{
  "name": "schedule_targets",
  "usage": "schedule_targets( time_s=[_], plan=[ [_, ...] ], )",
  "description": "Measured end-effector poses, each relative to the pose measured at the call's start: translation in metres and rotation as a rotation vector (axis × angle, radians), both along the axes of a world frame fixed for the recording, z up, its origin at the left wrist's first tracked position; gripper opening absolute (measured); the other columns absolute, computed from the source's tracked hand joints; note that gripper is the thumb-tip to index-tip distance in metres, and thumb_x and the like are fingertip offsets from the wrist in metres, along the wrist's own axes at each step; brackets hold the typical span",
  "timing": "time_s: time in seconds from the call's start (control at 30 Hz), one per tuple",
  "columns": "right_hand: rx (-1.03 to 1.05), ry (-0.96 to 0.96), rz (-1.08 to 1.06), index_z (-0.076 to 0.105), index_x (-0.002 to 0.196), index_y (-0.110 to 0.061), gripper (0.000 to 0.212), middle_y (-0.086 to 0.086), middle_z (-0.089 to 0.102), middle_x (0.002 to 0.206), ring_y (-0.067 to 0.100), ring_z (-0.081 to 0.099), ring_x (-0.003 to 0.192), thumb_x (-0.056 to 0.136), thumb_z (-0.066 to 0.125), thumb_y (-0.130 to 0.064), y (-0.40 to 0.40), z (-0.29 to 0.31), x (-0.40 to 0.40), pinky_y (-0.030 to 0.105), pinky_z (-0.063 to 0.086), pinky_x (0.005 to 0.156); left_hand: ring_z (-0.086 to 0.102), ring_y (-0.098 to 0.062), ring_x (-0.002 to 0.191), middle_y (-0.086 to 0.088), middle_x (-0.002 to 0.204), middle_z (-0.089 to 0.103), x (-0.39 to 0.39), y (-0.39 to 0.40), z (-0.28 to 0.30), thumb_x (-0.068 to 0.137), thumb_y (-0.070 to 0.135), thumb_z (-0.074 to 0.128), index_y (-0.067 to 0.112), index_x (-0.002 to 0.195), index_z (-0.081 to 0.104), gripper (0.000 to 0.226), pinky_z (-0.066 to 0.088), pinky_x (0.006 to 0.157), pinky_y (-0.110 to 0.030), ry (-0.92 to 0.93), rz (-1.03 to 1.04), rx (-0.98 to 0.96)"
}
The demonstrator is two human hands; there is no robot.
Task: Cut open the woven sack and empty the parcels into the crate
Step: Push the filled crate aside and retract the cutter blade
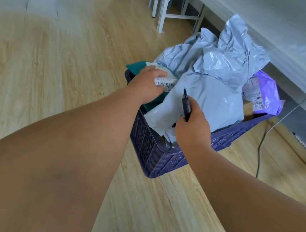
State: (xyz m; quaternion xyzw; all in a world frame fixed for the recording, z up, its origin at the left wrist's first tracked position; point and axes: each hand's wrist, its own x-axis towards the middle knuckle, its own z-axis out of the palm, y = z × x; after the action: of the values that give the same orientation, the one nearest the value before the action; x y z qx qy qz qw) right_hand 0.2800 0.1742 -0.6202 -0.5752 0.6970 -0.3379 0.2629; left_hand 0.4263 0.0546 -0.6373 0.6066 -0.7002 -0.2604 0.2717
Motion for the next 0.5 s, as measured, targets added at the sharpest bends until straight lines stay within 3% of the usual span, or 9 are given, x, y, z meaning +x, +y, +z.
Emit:
schedule_targets(
  time_s=[0.1, 0.2, 0.27, 0.37, 0.43, 0.5],
  plan=[
    [0.138, -0.082, -0.007, 0.038, 0.141, -0.038, 0.06, -0.005, 0.056, 0.102, 0.023, 0.054, 0.091, 0.09, 0.039, -0.005, -0.014, -0.01, -0.001, 0.032, 0.041, 0.073, 0.052, -0.023, 0.12, -0.005, 0.138, 0.048, -0.002, -0.009, 0.005, 0.092, 0.025, 0.061, 0.024, 0.133, 0.052, 0.042, 0.041, 0.102, -0.036, -0.118, -0.118, 0.076],
    [0.219, -0.134, -0.009, 0.043, 0.138, -0.029, 0.052, -0.003, 0.056, 0.098, 0.022, 0.052, 0.089, 0.092, 0.045, -0.007, -0.026, -0.018, -0.004, 0.029, 0.04, 0.07, 0.051, -0.025, 0.117, -0.002, 0.149, 0.026, -0.012, -0.01, 0.002, 0.092, 0.017, 0.059, 0.025, 0.141, 0.04, 0.053, 0.041, 0.1, -0.037, -0.141, -0.016, 0.072],
    [0.247, -0.208, -0.021, 0.047, 0.134, -0.024, 0.047, 0.001, 0.057, 0.096, 0.024, 0.054, 0.088, 0.091, 0.048, -0.008, -0.032, -0.021, -0.007, 0.038, 0.049, 0.079, 0.055, -0.03, 0.109, -0.006, 0.146, 0.022, -0.021, -0.009, -0.004, 0.088, 0.007, 0.06, 0.02, 0.137, 0.04, 0.054, 0.044, 0.092, -0.038, -0.173, 0.074, 0.062],
    [0.273, -0.259, -0.018, 0.05, 0.132, -0.023, 0.047, 0.002, 0.059, 0.099, 0.026, 0.056, 0.093, 0.09, 0.048, -0.005, -0.035, -0.025, -0.012, 0.046, 0.05, 0.094, 0.053, -0.031, 0.113, -0.01, 0.141, 0.035, -0.021, -0.014, 0.005, 0.089, 0.003, 0.057, 0.017, 0.135, 0.046, 0.049, 0.043, 0.091, -0.037, -0.325, 0.007, 0.125],
    [0.276, -0.278, -0.005, 0.052, 0.131, -0.023, 0.048, 0.002, 0.059, 0.099, 0.025, 0.055, 0.092, 0.089, 0.047, -0.002, -0.034, -0.026, -0.015, 0.045, 0.05, 0.094, 0.052, -0.03, 0.113, -0.012, 0.131, 0.049, -0.019, -0.016, 0.022, 0.093, 0.007, 0.052, 0.014, 0.133, 0.051, 0.041, 0.042, 0.088, -0.035, -0.303, 0.006, 0.213],
    [0.272, -0.34, 0.001, 0.054, 0.126, -0.024, 0.043, 0.004, 0.06, 0.103, 0.024, 0.054, 0.09, 0.089, 0.047, -0.001, -0.031, -0.025, -0.017, 0.04, 0.048, 0.088, 0.051, -0.024, 0.1, -0.006, 0.103, 0.054, -0.019, -0.012, 0.03, 0.091, 0.003, 0.046, 0.018, 0.115, 0.06, 0.031, 0.038, 0.082, -0.033, -0.232, 0.107, 0.168]
  ],
)
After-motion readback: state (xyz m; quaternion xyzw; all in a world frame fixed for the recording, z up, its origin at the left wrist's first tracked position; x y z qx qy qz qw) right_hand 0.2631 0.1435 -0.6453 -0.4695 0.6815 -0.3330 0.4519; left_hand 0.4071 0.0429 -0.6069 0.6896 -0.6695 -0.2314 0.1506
